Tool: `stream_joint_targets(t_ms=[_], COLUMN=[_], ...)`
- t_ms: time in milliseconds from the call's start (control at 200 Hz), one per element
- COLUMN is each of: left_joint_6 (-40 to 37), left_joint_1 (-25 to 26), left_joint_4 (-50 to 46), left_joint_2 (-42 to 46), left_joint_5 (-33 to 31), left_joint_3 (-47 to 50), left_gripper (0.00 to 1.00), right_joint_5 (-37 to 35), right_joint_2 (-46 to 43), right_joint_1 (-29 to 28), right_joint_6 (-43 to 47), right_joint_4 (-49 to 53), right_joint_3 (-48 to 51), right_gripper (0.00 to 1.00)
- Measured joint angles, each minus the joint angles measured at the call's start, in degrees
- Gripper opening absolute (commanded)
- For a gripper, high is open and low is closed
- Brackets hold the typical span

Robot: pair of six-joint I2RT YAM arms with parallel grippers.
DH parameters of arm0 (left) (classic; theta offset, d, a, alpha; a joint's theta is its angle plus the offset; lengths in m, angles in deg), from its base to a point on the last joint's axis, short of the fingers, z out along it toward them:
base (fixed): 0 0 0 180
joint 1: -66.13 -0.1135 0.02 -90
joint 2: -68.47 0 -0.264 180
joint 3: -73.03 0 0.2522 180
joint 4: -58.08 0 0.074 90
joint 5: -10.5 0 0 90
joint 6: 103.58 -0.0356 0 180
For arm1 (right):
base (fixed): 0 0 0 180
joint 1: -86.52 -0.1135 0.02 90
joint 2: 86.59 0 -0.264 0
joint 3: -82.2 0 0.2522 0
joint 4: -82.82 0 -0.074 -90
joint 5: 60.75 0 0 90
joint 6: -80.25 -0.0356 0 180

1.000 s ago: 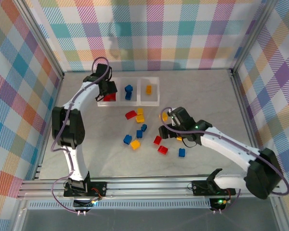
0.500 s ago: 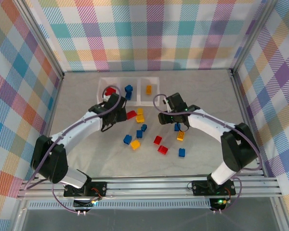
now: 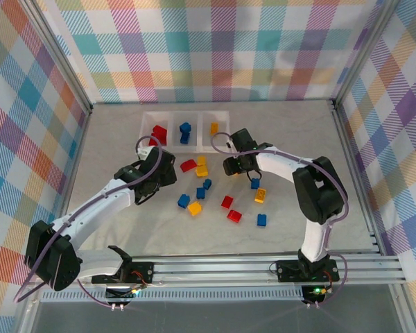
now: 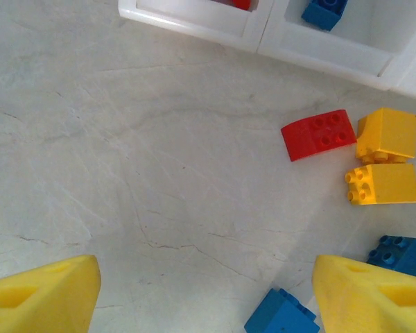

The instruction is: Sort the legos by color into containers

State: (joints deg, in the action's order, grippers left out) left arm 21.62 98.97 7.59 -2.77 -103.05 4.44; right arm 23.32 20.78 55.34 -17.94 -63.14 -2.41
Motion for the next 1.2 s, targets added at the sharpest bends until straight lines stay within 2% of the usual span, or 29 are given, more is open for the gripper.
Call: stream_joint_targets(t_ms=[105, 335, 540, 725, 985, 1120, 1200], left_joint_6=[0.0, 0.0, 0.0, -0.1, -0.7, -1.6, -1.8], left_joint_1=[0.0, 0.0, 0.0, 0.1, 1.3, 1.8, 1.9], left_joint_4=[-0.7, -0.9, -2.2, -3.4, -5.2, -5.7, -6.1], left_joint_2=[0.2, 0.2, 0.2, 0.2, 0.2, 0.5, 0.9], left_joint_5=[-0.2, -0.2, -0.1, 0.5, 2.8, 3.6, 3.8], left_joint_3=[0.0, 0.1, -0.3, -2.0, -5.9, -6.1, -6.1], left_gripper=[0.8, 0.8, 0.81, 0.8, 0.81, 0.81, 0.81], right_joint_5=[-0.2, -1.0, -0.9, 0.6, 2.0, 1.5, 1.0], right_joint_2=[0.8, 1.9, 1.5, -2.8, -2.2, 3.5, 8.3], right_joint_1=[0.0, 0.0, 0.0, 0.0, 0.0, 0.0, 0.0], right_joint_6=[-0.3, -0.5, -0.3, -0.3, -0.3, -0.2, 0.2], right_joint_4=[0.8, 2.1, 2.8, 5.0, 5.5, 6.1, 7.5], right_joint_3=[-0.2, -1.6, -1.8, -2.7, -15.6, -26.5, -33.5], right_gripper=[0.54, 0.35, 0.32, 0.32, 0.32, 0.33, 0.39])
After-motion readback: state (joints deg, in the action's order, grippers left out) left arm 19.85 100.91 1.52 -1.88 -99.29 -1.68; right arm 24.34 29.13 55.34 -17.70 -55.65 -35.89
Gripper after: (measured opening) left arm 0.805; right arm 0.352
